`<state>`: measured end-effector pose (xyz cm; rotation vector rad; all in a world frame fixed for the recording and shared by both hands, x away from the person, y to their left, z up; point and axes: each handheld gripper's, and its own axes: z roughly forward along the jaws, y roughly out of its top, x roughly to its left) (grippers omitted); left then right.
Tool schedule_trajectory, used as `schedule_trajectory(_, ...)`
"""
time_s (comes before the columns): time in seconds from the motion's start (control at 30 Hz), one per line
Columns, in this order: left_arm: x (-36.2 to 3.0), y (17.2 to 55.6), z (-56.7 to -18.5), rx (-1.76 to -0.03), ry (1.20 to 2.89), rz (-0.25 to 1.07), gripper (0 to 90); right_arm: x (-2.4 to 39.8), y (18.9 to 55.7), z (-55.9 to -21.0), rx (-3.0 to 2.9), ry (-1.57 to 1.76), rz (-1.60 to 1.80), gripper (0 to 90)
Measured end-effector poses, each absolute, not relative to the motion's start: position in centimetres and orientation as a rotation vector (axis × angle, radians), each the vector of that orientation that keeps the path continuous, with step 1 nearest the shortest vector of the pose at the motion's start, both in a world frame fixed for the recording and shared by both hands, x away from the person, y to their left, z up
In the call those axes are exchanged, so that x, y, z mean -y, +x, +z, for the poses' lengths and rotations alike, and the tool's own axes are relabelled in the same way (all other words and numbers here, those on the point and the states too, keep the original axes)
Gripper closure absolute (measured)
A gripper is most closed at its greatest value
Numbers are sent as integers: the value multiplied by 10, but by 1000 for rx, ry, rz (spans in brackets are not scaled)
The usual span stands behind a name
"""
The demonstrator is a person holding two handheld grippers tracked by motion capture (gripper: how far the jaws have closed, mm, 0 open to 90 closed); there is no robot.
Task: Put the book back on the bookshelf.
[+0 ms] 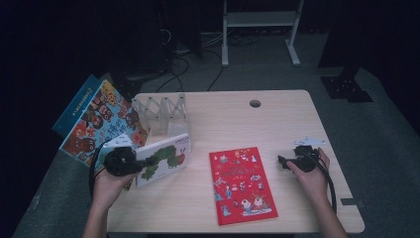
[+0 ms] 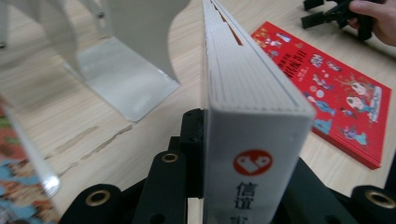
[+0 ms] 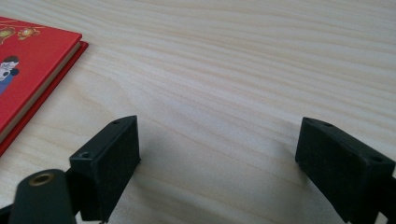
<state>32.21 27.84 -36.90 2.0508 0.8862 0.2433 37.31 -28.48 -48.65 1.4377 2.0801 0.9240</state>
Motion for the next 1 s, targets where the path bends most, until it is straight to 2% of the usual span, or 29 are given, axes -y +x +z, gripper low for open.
schedule_trajectory(0.5,-285,345,-367,-974,1985,348,754,285,373,-487,-2080,1437,924,130)
schedule_trajectory(1.0,-267,386,-372,-1017,1913,402,754,285,373,-487,-2084,1434,925,130)
